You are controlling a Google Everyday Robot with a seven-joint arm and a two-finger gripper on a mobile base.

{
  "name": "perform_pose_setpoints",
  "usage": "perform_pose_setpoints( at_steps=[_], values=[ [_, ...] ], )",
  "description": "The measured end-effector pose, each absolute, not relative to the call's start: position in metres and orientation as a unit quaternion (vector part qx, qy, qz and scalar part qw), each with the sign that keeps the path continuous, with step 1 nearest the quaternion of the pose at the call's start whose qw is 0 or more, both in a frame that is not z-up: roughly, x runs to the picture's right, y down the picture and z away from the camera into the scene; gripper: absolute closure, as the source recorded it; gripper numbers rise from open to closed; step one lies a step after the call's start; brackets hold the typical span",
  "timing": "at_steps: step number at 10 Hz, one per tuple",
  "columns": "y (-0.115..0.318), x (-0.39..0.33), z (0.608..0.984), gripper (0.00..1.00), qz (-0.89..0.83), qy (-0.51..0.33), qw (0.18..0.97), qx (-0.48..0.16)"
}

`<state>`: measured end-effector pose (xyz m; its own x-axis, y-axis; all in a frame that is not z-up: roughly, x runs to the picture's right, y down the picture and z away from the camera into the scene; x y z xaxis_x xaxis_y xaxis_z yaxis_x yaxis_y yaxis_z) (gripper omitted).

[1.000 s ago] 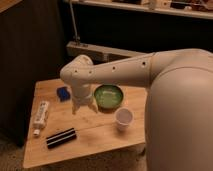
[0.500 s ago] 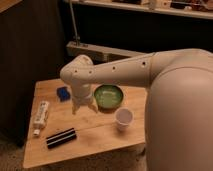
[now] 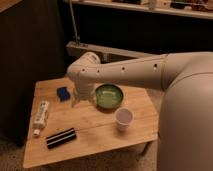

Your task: Place the white sponge in the ceramic bowl

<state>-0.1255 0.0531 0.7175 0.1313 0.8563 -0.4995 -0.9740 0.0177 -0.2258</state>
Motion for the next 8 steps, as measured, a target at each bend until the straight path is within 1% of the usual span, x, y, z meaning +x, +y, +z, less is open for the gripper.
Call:
perform_pose_setpoints(
  at_steps=[3,6,8],
  values=[
    [0.009,-0.186,0.737,0.35,0.622,0.060,0.738,-0.256],
    [-0.030,-0.237,0.762,0.35,0.598,0.041,0.760,-0.252],
    [-0.035,-0.242,0.767,0.35,0.595,0.041,0.762,-0.251]
  ],
)
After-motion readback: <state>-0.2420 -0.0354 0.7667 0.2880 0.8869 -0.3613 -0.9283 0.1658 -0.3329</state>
